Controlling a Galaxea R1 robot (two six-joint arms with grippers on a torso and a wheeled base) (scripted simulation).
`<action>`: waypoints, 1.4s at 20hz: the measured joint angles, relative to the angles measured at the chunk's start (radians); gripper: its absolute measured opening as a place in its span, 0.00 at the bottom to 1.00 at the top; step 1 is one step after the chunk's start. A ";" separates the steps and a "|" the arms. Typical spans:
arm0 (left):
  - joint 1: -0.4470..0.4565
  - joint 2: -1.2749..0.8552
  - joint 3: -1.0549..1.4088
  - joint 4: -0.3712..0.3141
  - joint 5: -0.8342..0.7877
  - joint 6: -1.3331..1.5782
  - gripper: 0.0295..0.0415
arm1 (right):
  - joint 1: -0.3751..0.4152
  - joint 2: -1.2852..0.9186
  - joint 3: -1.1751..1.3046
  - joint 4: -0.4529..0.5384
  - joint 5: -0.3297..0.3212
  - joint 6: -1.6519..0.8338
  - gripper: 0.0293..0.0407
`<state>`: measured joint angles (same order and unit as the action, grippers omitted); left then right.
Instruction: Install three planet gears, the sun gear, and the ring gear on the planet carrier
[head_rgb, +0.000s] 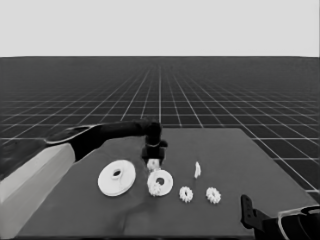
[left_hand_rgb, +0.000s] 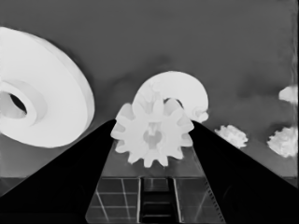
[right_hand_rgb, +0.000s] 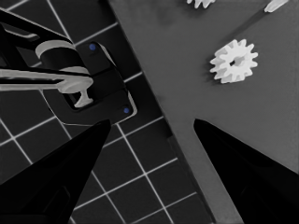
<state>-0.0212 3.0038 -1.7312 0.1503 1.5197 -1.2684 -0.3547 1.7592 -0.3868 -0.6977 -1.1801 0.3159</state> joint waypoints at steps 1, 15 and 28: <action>-0.001 0.025 -0.056 -0.003 -0.003 0.030 0.14 | 0.000 0.000 0.000 0.000 0.000 0.000 0.81; 0.141 0.104 -0.266 0.116 -0.082 0.144 0.14 | 0.000 0.000 0.000 0.000 0.000 0.000 0.81; 0.053 0.071 -0.167 0.041 -0.029 0.090 0.75 | 0.000 0.000 0.000 0.000 0.000 0.000 0.81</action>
<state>0.0315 3.0743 -1.8983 0.1914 1.4912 -1.1782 -0.3547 1.7592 -0.3868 -0.6977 -1.1801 0.3159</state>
